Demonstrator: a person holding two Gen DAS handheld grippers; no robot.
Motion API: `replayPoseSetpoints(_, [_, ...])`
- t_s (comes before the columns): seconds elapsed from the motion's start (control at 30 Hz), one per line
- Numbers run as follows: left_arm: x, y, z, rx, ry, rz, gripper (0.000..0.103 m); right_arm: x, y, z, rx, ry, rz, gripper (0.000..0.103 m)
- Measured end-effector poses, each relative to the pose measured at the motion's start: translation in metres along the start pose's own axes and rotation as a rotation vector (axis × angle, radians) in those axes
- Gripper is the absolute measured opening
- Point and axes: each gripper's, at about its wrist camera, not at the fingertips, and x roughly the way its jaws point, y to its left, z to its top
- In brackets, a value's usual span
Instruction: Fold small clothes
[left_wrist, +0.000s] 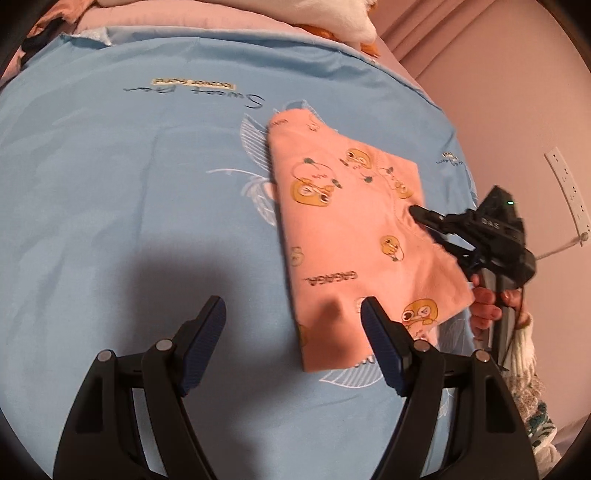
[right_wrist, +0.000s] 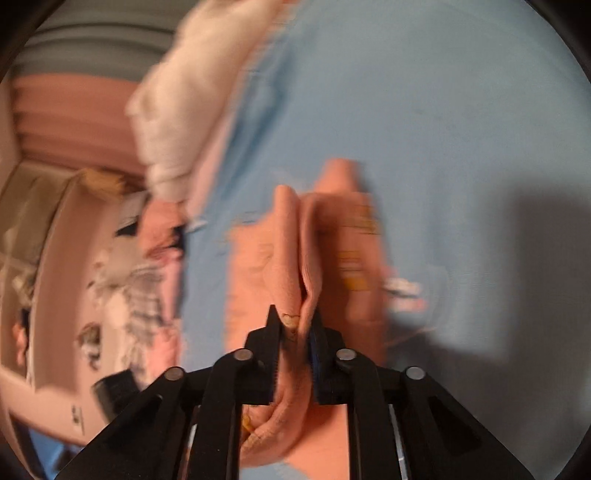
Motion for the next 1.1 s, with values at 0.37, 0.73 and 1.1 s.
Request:
replayPoseSetpoints(0.37, [0.01, -0.034, 0.008, 0.146, -0.051, -0.011, 0.069, -0.053, 0.067, -0.047, -0.425, -0.136, -0.095, 0.031])
replayPoseSetpoints(0.73, [0.04, -0.038, -0.001, 0.217, -0.044, 0.06, 0.043, 0.025, 0.087, -0.104, -0.766, 0.045, -0.549, 0.012])
replayPoseSetpoints(1.1, [0.03, -0.013, -0.017, 0.259, -0.006, 0.087, 0.045, -0.016, 0.045, -0.097, -0.583, -0.03, -0.513, 0.0])
